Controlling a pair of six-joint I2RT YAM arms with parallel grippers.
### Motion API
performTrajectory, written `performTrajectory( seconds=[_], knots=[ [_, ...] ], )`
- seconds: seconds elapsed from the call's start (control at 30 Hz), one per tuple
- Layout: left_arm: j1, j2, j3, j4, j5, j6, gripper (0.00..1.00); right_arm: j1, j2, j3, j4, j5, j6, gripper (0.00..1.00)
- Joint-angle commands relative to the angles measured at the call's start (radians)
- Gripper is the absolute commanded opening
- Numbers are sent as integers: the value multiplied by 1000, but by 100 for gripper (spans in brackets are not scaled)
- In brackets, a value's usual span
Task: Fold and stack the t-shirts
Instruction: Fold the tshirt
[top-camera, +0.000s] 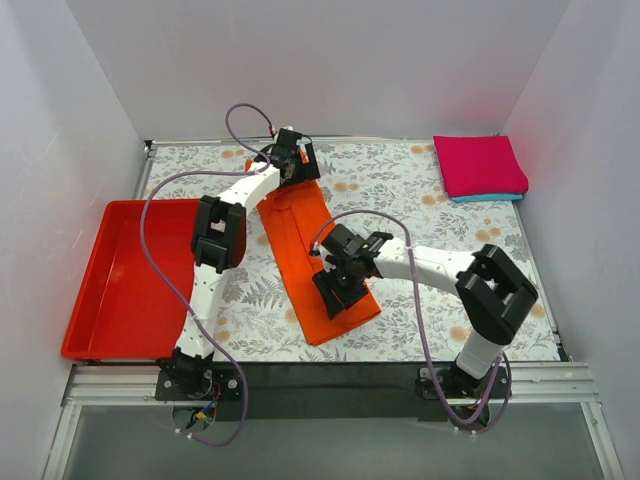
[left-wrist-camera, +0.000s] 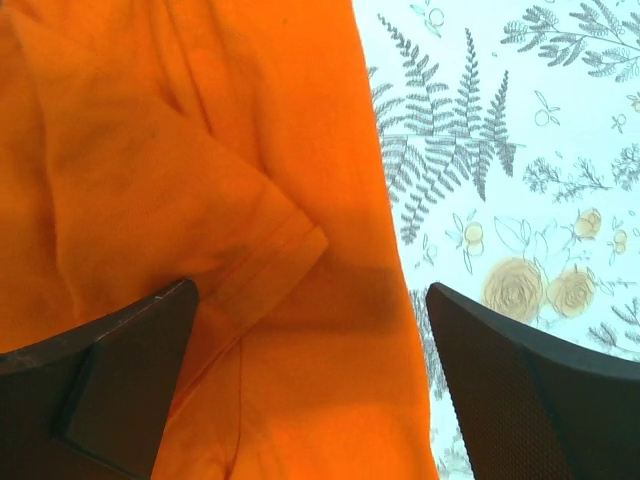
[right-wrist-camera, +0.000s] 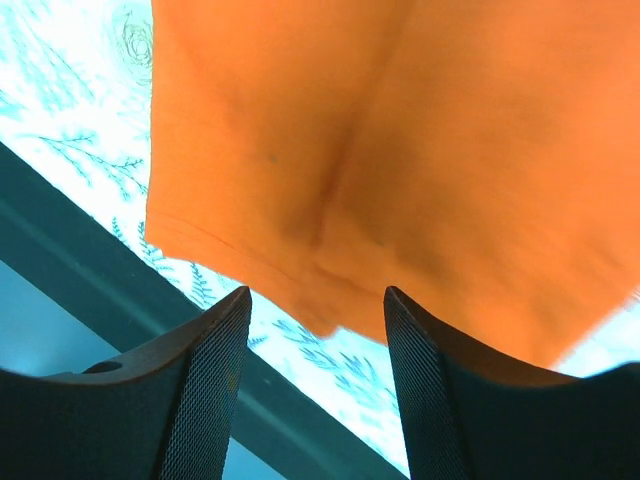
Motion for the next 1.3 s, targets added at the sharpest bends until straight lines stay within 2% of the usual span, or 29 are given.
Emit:
performTrajectory(
  seconds=[0.0,0.13,0.27,0.33,0.37,0.4,0.53,0.63,0.77,0.87,1.27],
  knots=[
    [7,-206,-44,12,-5,-52,92,-75,-144,-31,-26,76,5,54],
    [-17,-395,-194,-29,-34,-153,93,-172,-244,-100,-24,89,-7,56],
    [-74,-593,-410,-147,-42,-280,93,-274,-313,-166,-16,57,-21,56],
    [-100,-724,-595,-160,-25,-355,90,-325,-322,-178,-18,4,-51,55],
    [-130,-764,-655,-175,-17,-388,90,-333,-324,-188,-18,-1,-57,55],
    [-149,-848,-780,-184,-13,-415,89,-343,-330,-194,-13,-3,-65,55],
    [-273,-1008,-1032,-242,-13,-570,86,-350,-338,-215,4,3,-59,54],
    [-393,-1073,-1175,-267,1,-701,85,-350,-339,-235,17,28,-57,54],
    [-547,-1078,-1260,-296,15,-858,79,-350,-323,-261,39,27,-57,51],
    [-611,-1063,-1283,-305,21,-906,77,-353,-307,-280,60,28,-57,48],
    [-729,-944,-1245,-327,35,-945,58,-350,-273,-327,125,-21,-30,43]
  ],
)
